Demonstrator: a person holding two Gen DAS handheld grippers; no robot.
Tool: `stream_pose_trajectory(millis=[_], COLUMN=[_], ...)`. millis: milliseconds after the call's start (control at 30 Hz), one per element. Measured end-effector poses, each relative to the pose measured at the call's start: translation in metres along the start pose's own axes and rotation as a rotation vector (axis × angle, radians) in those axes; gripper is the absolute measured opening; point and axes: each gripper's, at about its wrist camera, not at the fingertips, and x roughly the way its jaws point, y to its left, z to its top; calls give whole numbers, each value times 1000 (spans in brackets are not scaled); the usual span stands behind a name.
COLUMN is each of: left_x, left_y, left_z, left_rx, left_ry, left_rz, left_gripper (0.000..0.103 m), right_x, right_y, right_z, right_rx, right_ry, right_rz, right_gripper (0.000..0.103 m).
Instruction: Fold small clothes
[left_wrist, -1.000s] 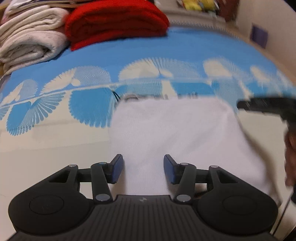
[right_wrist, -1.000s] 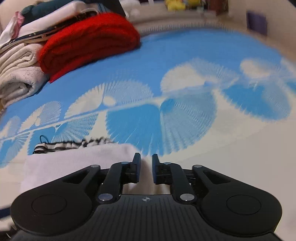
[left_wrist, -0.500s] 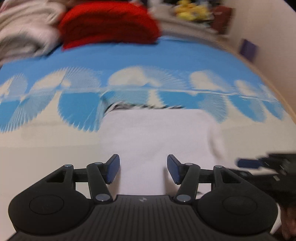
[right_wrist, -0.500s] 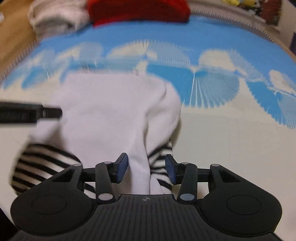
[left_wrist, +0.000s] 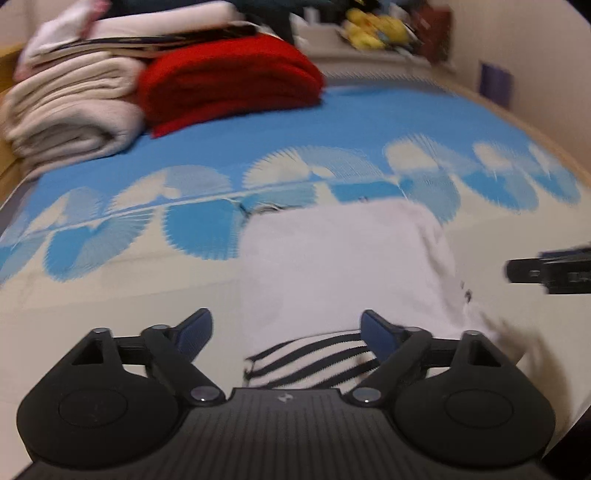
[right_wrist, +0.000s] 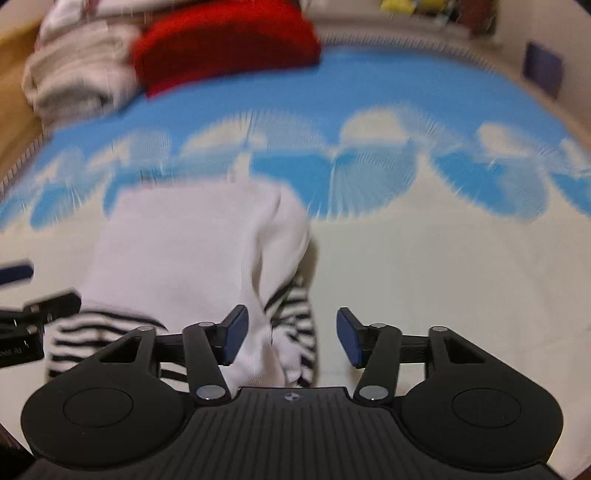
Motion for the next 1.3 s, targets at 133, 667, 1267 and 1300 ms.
stream_pose_trajectory(millis=[133, 667, 1267, 1300], left_x=[-51, -93, -78, -78], left_y=[1, -37, -28, -28], left_z=[-4, -78, -71, -71], left_rx=[-35, -60, -138, -139], left_ry=[-78, -27, 7, 7], left_rz=[93, 61, 38, 38], left_gripper=[103, 103, 103, 103], right_x=[-50, -106, -90, -90], right_y=[-11, 23, 37, 38], right_z=[-15, -76, -85, -85], right_rx=[71, 11, -69, -77], right_ry=[-148, -233, -180, -179], right_rz=[11, -46, -73, -72], right_gripper=[76, 100, 100, 100])
